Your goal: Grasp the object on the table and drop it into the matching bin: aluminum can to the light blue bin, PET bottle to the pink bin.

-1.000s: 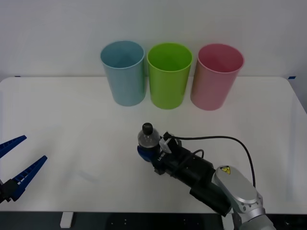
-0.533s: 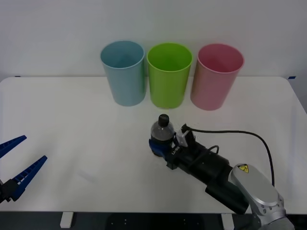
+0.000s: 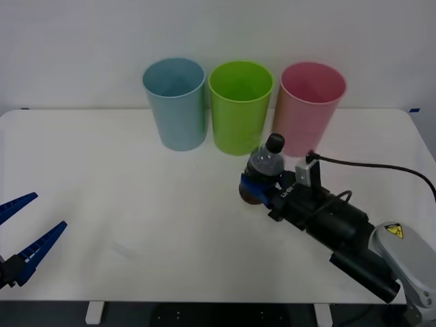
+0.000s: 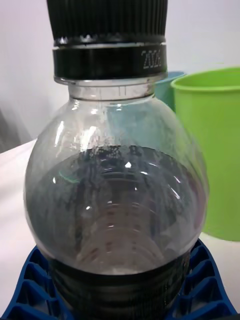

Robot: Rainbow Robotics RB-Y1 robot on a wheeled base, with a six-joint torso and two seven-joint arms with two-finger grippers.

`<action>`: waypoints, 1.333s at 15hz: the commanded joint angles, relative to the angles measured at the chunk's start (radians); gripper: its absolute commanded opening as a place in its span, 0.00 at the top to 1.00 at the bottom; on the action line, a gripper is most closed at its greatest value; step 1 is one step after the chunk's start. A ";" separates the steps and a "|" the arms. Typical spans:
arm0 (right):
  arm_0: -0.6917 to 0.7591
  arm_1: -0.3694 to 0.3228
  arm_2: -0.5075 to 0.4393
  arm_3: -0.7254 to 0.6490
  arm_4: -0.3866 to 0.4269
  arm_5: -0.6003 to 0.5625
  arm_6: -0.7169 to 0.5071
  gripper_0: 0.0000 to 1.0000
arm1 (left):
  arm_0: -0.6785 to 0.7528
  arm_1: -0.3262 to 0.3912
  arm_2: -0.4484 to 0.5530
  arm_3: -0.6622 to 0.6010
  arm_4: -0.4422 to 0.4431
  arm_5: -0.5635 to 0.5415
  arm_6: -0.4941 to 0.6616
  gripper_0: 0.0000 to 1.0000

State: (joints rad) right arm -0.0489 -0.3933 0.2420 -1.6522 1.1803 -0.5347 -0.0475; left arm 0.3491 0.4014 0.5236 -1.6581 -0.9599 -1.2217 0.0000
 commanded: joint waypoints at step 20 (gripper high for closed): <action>-0.174 -0.334 -0.216 -0.187 -0.091 0.001 -0.407 1.00 | 0.000 0.000 0.000 0.000 0.000 0.000 0.000 0.00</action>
State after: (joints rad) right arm -0.2092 -0.7227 0.0256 -1.8523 1.0891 -0.5340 -0.4522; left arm 0.3491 0.4014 0.5236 -1.6581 -0.9599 -1.2217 0.0000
